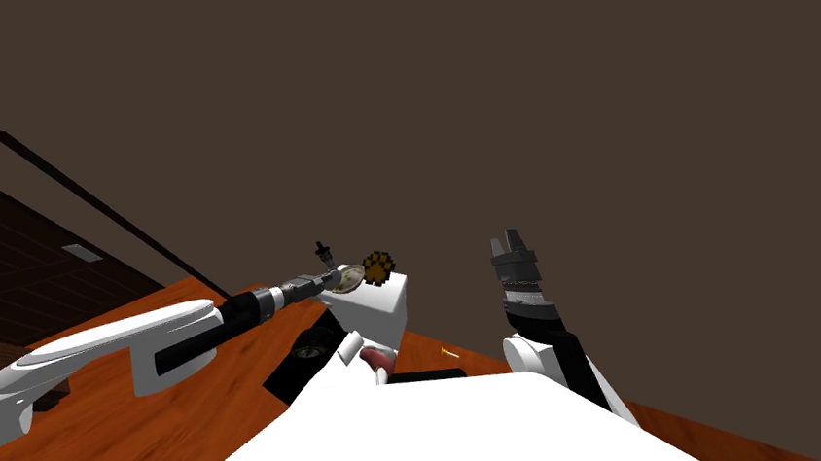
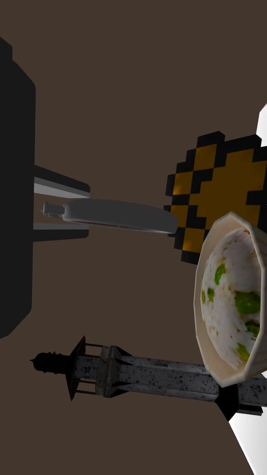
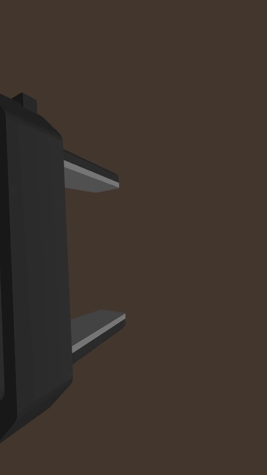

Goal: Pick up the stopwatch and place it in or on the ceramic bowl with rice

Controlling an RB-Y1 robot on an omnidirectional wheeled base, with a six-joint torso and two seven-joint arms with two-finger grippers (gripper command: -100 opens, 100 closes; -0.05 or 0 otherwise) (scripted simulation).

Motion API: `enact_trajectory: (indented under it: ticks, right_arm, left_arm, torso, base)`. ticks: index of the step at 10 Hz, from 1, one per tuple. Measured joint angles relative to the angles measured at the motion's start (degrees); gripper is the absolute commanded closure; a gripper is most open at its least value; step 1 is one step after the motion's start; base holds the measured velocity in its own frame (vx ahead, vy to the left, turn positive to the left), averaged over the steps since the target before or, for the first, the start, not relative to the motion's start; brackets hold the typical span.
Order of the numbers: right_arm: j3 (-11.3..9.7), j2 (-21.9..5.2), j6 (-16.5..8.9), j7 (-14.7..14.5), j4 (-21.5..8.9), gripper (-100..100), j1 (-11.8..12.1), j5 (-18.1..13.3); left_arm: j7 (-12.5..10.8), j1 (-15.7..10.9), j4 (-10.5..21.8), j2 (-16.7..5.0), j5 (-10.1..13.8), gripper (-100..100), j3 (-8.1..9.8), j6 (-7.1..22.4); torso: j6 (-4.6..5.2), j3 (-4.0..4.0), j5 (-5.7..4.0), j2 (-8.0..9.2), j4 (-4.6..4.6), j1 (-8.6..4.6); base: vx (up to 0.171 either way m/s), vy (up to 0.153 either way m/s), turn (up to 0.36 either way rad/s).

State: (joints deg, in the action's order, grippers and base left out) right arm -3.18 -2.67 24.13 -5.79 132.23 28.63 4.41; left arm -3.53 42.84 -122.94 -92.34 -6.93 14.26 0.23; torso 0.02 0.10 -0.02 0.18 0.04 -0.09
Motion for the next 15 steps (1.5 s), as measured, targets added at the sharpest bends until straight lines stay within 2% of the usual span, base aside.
enact_trajectory:
  ticks: [5,6,8,11,12,13,14,15]
  right_arm:
    - [0.00,0.00,0.00,0.00,0.00,0,0.00,0.00]
    - [-0.01,0.00,0.00,0.00,0.00,0,0.00,0.00]
    - [-0.01,0.01,0.00,0.00,0.00,0,0.01,0.00]
    - [-0.01,0.00,0.00,0.00,0.00,0,0.01,0.00]
    - [-0.01,0.00,0.00,0.00,0.00,0,0.01,0.00]
    - [-0.01,0.01,0.00,0.00,0.00,0,0.01,0.00]
    - [-0.01,0.01,0.00,0.00,0.00,0,0.01,0.00]
    - [0.00,0.00,0.00,0.00,0.01,0,0.02,0.00]
  left_arm:
    - [0.00,0.01,-0.01,0.00,0.00,100,0.01,0.00]
    - [0.52,0.88,0.27,-0.56,-0.87,100,1.98,0.93]
    - [1.85,0.30,1.65,-1.91,-2.58,100,4.29,3.45]
    - [4.11,-0.81,4.16,-2.48,-5.56,100,6.15,5.35]
    - [4.86,-0.18,4.45,-2.92,-6.43,100,7.82,6.46]
    - [5.38,-1.02,5.19,-4.14,-7.20,100,8.32,7.87]
    - [5.94,-0.04,5.79,-4.75,-7.59,100,10.14,8.73]
    - [6.09,0.38,6.07,-4.24,-7.38,100,10.04,8.51]
  torso:
    - [0.01,-0.07,-0.01,-0.11,-0.02,-0.03]
    - [0.09,-0.11,-0.08,-0.22,-0.01,-0.18]
    - [0.10,-0.21,-0.14,-0.39,-0.05,-0.41]
    - [0.12,-0.18,-0.16,-0.36,-0.02,-0.36]
    - [0.11,-0.16,-0.19,-0.34,0.00,-0.41]
    - [0.12,-0.15,-0.23,-0.32,0.01,-0.50]
    - [0.07,-0.13,-0.24,-0.30,0.01,-0.53]
    - [-0.03,-0.17,-0.15,-0.34,-0.02,-0.36]
  base:
    - [0.005,-0.010,-0.021]
    - [0.050,-0.076,-0.148]
    - [0.056,-0.079,-0.106]
    - [0.050,-0.056,-0.095]
    - [0.042,-0.074,-0.101]
    - [0.046,-0.075,-0.107]
    - [0.088,-0.035,0.009]
    - [0.088,-0.003,0.051]
